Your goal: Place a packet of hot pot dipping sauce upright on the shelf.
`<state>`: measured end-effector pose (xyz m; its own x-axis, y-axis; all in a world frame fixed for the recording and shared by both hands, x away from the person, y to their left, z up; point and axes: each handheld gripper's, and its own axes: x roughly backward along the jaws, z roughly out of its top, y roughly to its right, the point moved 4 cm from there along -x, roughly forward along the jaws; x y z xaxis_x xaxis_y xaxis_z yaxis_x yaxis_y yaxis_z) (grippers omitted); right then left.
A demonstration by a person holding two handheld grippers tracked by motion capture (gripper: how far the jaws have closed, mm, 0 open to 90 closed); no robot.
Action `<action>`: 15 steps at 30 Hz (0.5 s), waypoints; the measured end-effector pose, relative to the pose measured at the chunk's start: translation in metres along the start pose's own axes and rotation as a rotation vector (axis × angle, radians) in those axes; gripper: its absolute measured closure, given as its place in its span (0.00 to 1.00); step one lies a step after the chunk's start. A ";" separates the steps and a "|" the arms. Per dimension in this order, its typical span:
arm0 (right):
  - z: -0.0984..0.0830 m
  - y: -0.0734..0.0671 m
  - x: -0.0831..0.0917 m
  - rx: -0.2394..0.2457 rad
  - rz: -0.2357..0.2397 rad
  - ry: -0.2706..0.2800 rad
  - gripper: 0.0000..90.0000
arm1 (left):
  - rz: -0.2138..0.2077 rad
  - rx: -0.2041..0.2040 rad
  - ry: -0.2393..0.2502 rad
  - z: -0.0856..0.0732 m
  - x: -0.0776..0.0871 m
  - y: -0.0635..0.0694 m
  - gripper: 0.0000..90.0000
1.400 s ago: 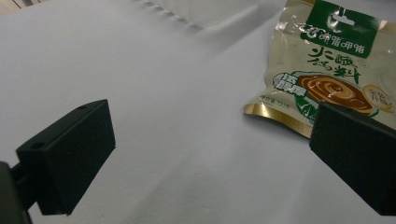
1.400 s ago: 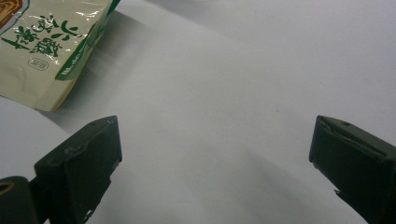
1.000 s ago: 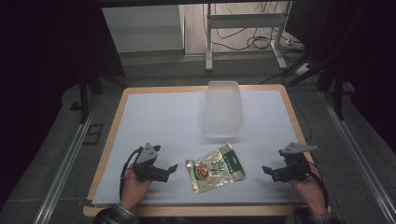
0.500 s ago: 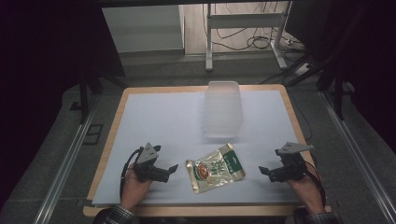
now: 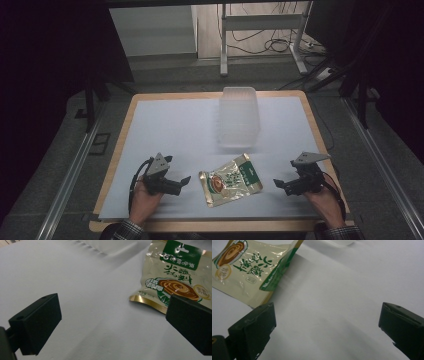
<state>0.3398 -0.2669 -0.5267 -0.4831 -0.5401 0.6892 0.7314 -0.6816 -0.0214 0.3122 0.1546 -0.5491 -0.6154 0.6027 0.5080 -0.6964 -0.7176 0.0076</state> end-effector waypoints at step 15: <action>0.010 -0.011 -0.010 0.024 0.035 -0.002 0.00 | -0.004 -0.003 -0.003 0.000 -0.001 0.000 0.00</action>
<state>0.3414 -0.2495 -0.5260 -0.4562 -0.5625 0.6896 0.7593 -0.6501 -0.0280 0.3124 0.1538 -0.5498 -0.6113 0.6048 0.5104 -0.7003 -0.7139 0.0072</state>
